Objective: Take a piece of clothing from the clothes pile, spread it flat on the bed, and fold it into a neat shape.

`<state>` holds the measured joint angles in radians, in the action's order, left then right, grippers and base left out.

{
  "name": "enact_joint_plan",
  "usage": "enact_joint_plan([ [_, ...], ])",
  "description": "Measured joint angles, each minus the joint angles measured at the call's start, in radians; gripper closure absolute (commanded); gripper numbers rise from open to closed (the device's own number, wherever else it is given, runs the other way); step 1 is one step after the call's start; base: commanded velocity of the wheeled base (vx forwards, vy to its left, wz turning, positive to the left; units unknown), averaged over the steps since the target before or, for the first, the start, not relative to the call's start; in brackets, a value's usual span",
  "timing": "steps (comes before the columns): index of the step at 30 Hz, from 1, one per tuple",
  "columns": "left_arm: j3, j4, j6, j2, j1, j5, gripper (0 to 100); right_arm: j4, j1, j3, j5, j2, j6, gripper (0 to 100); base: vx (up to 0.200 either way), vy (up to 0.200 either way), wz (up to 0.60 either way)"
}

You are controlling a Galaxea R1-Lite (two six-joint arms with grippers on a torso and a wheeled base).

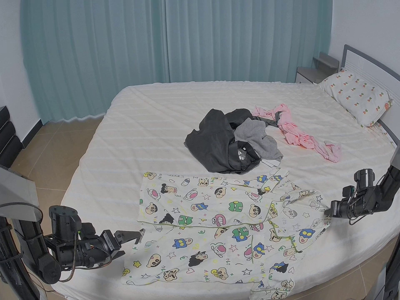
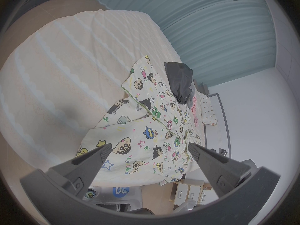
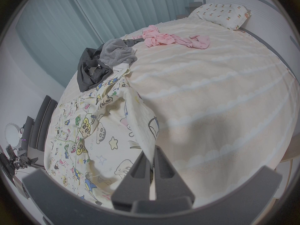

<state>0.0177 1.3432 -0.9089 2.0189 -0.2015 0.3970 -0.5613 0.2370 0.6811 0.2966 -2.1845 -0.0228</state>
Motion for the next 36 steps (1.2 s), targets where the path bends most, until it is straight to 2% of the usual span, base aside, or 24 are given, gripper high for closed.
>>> enact_joint_plan([
  [2,0.0,0.0,0.0,0.001,-0.001,-0.001,0,0.0,-0.007,0.001,0.0,-0.008,-0.001,100,0.0,0.0,0.0],
  [3,0.0,0.0,0.0,0.003,-0.001,-0.001,0,-0.001,-0.012,0.003,0.0,-0.013,-0.003,0,0.0,0.0,0.0],
  [13,0.0,0.0,0.001,0.012,-0.007,-0.001,0,-0.002,-0.015,-0.004,0.002,-0.024,-0.021,0,0.0,0.0,0.0],
  [20,0.0,0.0,0.001,0.017,-0.02,-0.001,0,-0.001,-0.027,-0.108,0.066,0.045,-0.02,0,-0.171,0.0,0.0],
  [29,0.0,0.0,0.0,0.02,-0.029,-0.003,0,-0.026,-0.202,-0.267,0.091,0.123,-0.022,0,-0.2,0.0,0.0],
  [36,-0.001,0.0,0.001,0.022,-0.03,-0.006,0,-0.19,-0.35,-0.339,0.058,0.066,-0.023,0,0.0,0.0,0.0],
])
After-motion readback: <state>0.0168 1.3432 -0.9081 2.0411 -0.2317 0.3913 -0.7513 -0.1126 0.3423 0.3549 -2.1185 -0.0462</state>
